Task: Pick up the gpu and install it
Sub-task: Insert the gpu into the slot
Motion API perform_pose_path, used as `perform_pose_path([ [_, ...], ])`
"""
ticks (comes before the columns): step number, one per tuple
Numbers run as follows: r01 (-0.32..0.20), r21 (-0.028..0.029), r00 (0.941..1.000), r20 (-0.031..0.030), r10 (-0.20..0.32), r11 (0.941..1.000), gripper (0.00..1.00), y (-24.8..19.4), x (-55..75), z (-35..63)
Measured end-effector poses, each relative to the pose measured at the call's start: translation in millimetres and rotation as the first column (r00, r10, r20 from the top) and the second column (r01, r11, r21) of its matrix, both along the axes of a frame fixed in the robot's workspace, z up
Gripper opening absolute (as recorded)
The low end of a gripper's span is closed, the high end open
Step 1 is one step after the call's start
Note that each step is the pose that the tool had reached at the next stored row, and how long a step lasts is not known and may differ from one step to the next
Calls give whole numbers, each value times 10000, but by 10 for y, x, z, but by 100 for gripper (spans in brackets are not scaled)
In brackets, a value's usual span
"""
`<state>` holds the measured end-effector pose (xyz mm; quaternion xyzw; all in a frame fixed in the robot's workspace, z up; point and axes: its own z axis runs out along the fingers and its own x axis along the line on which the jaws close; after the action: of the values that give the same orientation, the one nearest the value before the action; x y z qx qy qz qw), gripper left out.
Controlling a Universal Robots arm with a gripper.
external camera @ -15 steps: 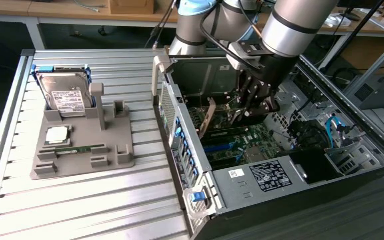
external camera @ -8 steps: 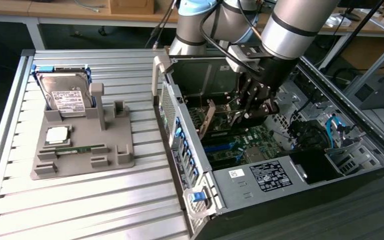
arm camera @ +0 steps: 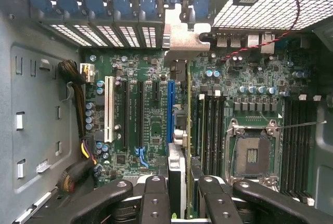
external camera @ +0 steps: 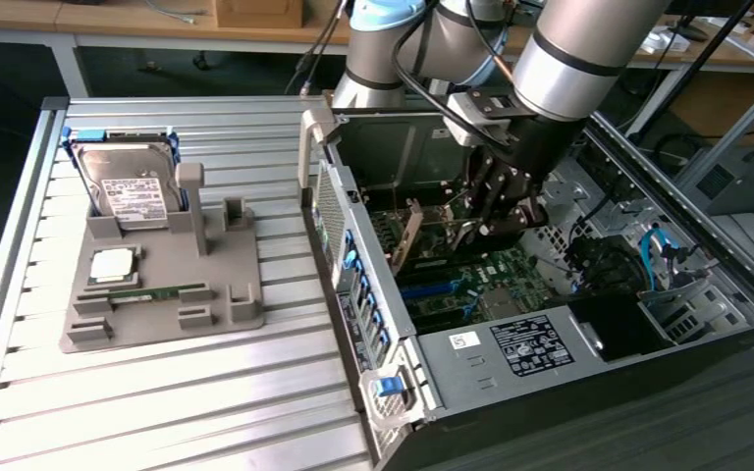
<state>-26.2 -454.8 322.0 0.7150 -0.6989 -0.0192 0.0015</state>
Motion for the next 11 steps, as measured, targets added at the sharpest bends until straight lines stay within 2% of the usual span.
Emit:
perform_pose_path([
  [11, 0, -1, 10000, -1, 0, 10000, 27, -58, -7, -35],
])
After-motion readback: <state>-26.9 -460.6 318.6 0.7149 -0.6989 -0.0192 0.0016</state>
